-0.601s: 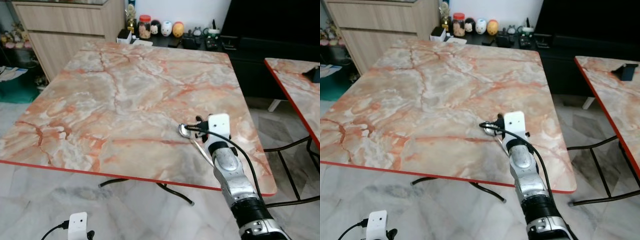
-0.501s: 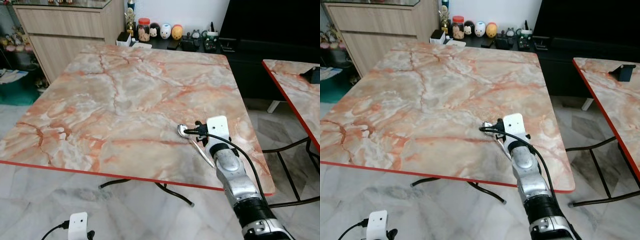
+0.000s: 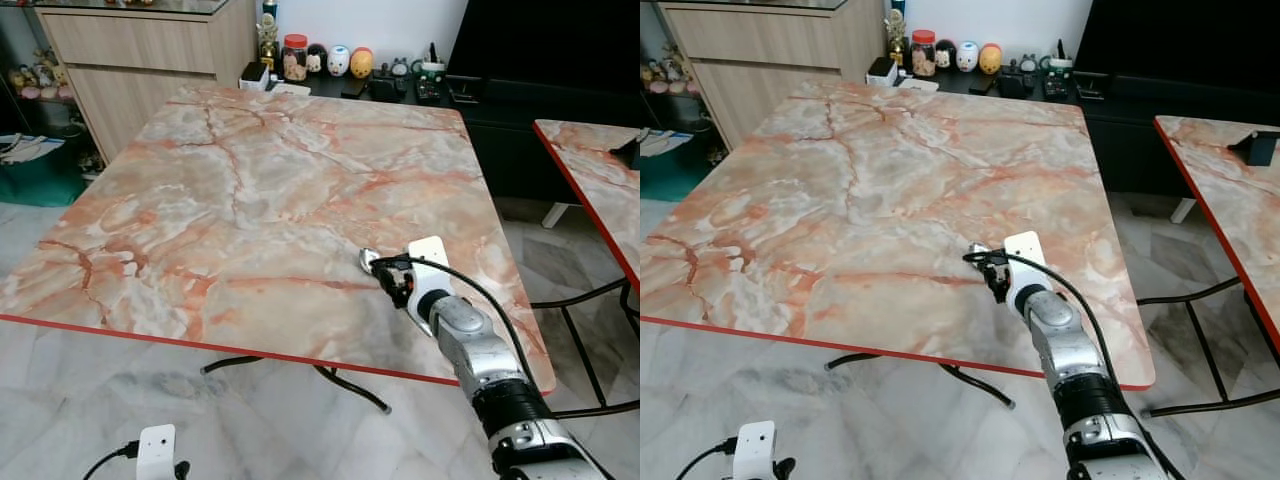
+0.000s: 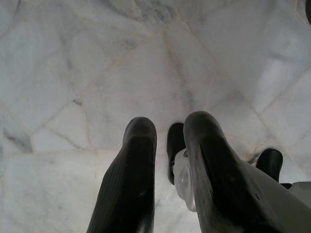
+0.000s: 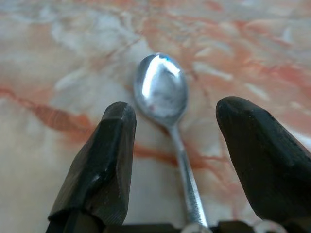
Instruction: Setting the table
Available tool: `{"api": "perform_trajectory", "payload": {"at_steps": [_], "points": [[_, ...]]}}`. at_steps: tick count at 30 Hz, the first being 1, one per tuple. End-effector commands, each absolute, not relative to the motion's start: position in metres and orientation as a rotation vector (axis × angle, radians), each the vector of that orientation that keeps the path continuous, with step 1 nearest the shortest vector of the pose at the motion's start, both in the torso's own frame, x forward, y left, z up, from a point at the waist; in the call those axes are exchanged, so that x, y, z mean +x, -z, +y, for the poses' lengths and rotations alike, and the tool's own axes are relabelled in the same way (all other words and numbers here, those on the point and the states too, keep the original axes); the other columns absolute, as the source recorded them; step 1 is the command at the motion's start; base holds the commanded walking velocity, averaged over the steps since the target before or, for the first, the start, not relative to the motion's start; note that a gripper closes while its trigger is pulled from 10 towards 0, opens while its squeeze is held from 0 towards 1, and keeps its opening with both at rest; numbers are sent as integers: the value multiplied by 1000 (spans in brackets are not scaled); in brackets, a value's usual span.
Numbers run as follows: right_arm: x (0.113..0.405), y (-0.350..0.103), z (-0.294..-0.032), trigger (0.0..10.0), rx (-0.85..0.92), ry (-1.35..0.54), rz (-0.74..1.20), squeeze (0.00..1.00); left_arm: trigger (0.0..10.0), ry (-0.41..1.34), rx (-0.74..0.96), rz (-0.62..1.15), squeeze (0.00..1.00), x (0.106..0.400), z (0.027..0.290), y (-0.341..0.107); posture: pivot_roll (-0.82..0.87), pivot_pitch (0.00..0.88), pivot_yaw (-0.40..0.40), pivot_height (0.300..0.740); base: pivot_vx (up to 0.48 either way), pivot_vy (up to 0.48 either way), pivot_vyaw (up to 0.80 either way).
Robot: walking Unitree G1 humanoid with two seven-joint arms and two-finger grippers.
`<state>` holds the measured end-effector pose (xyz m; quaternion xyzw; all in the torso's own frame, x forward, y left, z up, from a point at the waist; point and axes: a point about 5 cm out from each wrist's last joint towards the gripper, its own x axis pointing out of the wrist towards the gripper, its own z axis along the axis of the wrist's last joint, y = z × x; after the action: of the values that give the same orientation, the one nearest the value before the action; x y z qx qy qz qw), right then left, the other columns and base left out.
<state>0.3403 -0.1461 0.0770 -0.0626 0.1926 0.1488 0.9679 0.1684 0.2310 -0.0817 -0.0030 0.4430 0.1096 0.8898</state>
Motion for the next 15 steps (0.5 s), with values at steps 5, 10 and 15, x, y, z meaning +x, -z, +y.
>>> {"api": "perform_trajectory", "payload": {"at_steps": [5, 10, 15], "points": [[340, -72, -152, 10000, -156, -321, 443, 0, 10000, -227, 7, 939, 0, 165, 232, 83, 45, 0, -52, 740, 0, 0, 0], [338, -69, -156, 10000, -161, -312, 452, 0, 10000, -222, 10, 938, 0, 166, 231, 83, 44, 0, -50, 740, 0, 0, 0], [336, -67, -161, 10000, -159, -291, 464, 0, 10000, -219, 13, 936, 0, 168, 231, 82, 45, 0, -49, 740, 0, 0, 0]]}}
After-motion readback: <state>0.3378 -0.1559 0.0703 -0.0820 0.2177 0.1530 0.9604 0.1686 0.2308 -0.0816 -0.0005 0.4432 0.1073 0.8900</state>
